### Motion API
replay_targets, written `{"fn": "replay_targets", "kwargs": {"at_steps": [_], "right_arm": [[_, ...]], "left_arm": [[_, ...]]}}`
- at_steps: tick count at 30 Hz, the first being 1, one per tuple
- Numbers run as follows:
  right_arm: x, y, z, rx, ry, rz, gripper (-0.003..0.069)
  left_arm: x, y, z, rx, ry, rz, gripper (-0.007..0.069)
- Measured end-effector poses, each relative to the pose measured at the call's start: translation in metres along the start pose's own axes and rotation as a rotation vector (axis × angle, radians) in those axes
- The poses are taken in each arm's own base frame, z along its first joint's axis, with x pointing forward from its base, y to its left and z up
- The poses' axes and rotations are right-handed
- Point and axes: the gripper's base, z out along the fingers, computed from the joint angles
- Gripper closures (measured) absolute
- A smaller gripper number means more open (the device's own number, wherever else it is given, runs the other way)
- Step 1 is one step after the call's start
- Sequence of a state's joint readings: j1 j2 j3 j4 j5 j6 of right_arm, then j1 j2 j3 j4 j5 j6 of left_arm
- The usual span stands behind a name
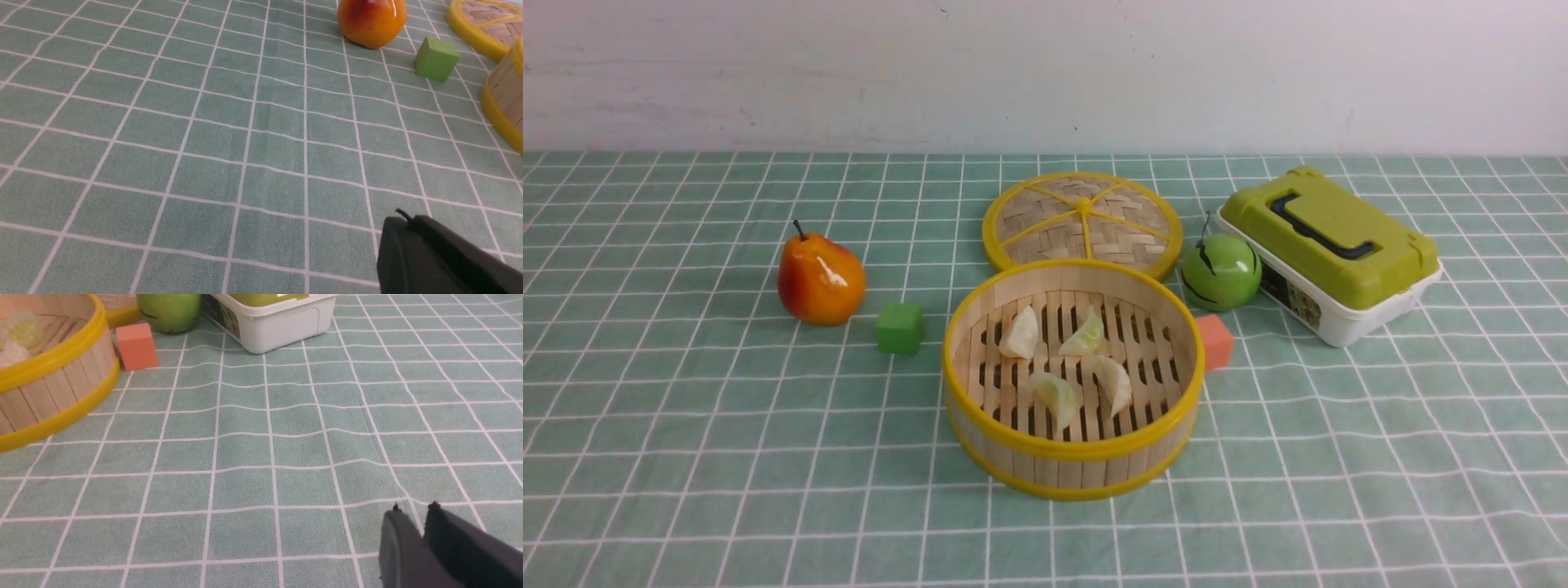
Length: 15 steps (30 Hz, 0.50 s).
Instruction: Put the dumplings into the steamer on the table with the blue tablecloth.
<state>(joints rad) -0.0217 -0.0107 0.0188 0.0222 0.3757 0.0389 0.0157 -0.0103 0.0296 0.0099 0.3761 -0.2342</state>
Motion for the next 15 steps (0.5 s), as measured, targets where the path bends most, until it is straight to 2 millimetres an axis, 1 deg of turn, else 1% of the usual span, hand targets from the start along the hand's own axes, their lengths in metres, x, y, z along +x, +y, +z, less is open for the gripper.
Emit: {"fn": "replay_targets", "kwargs": {"at_steps": [15], "right_arm": [[0.0000, 0.0000, 0.0000, 0.000, 0.000, 0.000, 0.0545]], "left_arm": [[0.0003, 0.0000, 0.0001, 0.000, 0.001, -0.001, 0.0638]]}}
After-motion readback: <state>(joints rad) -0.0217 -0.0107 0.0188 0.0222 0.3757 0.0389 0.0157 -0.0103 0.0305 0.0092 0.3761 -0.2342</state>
